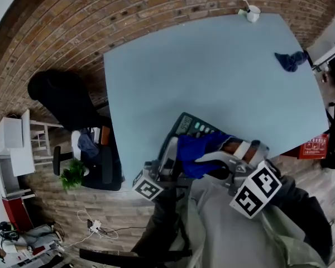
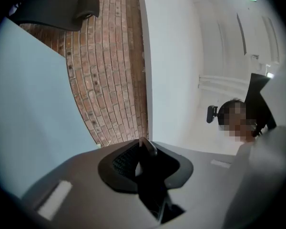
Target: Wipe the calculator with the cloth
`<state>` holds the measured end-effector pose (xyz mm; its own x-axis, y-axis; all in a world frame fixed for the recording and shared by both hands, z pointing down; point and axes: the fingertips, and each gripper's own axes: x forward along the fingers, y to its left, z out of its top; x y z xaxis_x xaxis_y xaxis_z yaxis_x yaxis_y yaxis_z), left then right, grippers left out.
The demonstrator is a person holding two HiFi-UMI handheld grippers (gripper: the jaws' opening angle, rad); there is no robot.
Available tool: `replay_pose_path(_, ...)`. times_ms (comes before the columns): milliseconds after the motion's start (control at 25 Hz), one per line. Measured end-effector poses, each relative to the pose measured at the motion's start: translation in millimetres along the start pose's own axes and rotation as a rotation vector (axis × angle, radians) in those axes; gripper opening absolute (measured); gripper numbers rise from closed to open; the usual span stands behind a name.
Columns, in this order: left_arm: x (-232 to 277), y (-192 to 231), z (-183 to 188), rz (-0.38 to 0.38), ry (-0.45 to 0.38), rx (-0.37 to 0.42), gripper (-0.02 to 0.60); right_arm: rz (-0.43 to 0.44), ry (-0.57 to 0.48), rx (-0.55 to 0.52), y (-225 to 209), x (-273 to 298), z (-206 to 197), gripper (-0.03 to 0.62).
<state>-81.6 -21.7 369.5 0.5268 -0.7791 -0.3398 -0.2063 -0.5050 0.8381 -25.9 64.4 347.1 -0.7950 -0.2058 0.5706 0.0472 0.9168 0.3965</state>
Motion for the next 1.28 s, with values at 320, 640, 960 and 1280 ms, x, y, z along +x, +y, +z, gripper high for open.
replay_pose_path(320, 5.3, -17.4, -7.1, -0.048, 0.055, 0.08, 0.061, -0.353, -0.2, 0.311, -122.5, -15.4, -26.9, 0.051)
replay_pose_path(640, -11.5, 0.4, 16.9, 0.016, -0.059, 0.037, 0.058, 0.105, -0.399, 0.643, -72.4, -25.2, -37.4, 0.051)
replay_pose_path(960, -3.4, -14.3, 12.3, -0.087, -0.011, 0.022, 0.058, 0.161, -0.53, 0.801, -75.4, -39.3, -50.9, 0.051)
replay_pose_path(1280, -10.9, -10.7, 2.6, -0.044, -0.1, -0.075, 0.057, 0.115, -0.629, 0.944, -95.4, -19.4, -42.6, 0.051)
